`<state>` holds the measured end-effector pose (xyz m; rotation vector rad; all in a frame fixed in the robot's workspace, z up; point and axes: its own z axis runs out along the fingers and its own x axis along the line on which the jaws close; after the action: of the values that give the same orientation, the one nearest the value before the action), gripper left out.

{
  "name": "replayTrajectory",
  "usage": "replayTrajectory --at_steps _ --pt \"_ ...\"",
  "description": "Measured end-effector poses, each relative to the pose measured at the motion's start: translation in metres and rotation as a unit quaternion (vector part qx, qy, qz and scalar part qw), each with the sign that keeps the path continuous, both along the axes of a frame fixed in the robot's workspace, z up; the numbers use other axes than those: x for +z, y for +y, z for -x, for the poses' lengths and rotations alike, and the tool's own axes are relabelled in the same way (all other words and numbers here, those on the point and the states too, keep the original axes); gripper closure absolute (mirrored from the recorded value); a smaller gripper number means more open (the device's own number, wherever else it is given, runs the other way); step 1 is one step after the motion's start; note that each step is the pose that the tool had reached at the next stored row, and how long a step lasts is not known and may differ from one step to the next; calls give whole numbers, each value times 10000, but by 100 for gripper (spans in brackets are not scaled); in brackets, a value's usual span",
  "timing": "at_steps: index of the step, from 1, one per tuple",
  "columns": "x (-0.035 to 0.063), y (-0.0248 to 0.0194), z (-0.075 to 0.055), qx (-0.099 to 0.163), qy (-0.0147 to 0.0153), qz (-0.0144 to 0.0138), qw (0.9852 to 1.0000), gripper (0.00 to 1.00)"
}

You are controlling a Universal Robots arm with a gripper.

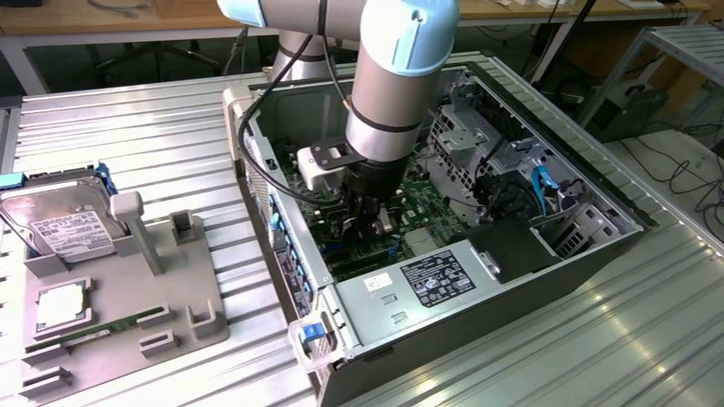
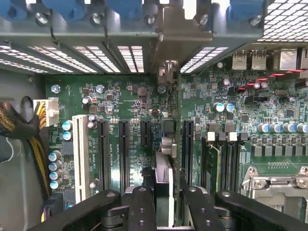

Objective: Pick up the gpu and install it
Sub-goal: 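Insert the gpu into the slot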

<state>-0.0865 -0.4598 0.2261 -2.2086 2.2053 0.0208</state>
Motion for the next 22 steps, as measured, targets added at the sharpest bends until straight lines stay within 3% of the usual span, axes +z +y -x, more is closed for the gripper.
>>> replayTrajectory --at_steps 6,7,10,11,12,14,15,22 --pt "-12 4 -1 -1 -7 -15 10000 71" --pt "50 2 -1 0 -5 -7 10000 65" --pt "561 3 -1 0 -16 -9 10000 65" --pt "651 3 0 0 -20 -15 10000 65" --pt "651 3 0 -1 -20 -14 10000 66" --pt "651 3 -1 0 -20 -14 10000 86" --pt "652 3 0 0 -20 -13 10000 89" --pt "651 3 0 0 -19 -13 10000 89"
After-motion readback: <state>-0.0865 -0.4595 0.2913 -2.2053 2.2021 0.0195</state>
